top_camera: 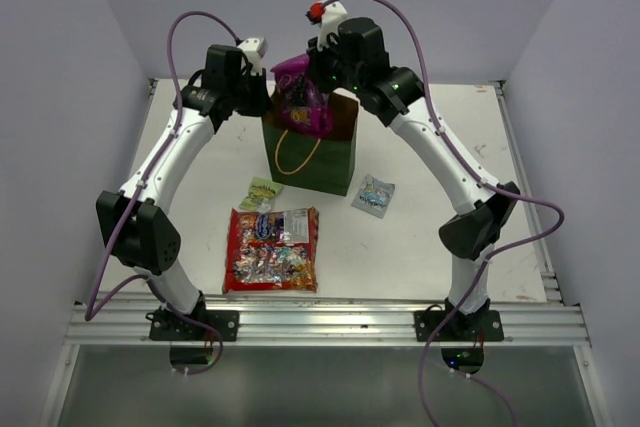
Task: Place the snacks into the paper bag
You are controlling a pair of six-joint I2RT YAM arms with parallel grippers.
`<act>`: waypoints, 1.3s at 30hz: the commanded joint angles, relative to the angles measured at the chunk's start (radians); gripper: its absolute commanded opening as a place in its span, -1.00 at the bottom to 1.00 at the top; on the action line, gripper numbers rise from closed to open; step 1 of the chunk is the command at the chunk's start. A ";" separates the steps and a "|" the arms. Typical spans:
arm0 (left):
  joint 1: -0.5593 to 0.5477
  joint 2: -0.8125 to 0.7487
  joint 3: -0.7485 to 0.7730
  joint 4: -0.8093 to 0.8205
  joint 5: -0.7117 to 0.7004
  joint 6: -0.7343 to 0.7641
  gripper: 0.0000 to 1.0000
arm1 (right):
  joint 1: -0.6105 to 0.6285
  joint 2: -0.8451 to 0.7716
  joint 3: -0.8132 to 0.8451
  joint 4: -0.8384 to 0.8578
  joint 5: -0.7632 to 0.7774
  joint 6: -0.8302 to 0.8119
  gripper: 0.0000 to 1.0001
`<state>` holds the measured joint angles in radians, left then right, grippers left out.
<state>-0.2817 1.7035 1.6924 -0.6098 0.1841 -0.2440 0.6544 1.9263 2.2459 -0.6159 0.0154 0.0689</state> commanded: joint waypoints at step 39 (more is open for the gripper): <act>0.007 -0.019 -0.062 0.064 0.031 -0.051 -1.00 | 0.390 -0.237 -1.178 0.409 -0.077 0.322 0.61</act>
<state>-0.2813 1.7035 1.6562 -0.5541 0.1936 -0.2787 1.0386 1.6653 1.0966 -0.3557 -0.0456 0.3347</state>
